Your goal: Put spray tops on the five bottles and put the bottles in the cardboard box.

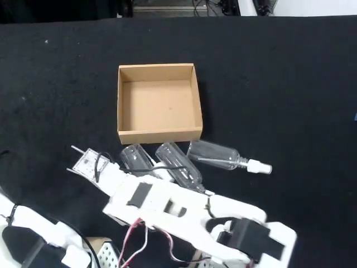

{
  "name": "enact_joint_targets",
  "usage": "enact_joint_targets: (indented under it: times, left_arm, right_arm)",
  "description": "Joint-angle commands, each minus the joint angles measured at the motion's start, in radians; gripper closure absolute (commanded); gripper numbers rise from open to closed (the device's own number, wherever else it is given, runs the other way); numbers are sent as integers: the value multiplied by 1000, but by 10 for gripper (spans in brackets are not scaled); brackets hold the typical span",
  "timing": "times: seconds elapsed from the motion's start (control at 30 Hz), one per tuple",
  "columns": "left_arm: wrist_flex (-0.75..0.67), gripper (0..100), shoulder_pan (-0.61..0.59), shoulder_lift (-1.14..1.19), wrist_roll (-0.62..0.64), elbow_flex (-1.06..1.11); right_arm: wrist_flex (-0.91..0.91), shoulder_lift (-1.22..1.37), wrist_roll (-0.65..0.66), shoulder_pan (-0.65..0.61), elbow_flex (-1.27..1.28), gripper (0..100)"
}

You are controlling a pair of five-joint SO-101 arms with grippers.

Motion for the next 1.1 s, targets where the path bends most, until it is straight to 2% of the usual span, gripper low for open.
enact_joint_targets:
  times: [0.0,0.23,0.43,0.53,0.73,0.87,1.07]
  left_arm:
    - [-17,894,-5,-41,3,-51]
    - [-18,894,13,-34,3,-51]
    - [-17,894,39,-35,5,-44]
    - [-17,894,38,-43,5,-44]
    - [29,894,36,-43,3,-71]
    - [46,894,39,-43,3,-99]
    - [46,894,65,-44,6,-117]
  right_arm:
    - [26,19,-8,26,-90,841]
    - [115,19,0,23,-94,881]
    - [120,38,-2,-54,-67,822]
    - [89,62,-2,-54,-65,804]
    - [37,120,-6,0,-76,868]
    - [117,90,5,23,-111,992]
    - [396,-183,123,78,-174,987]
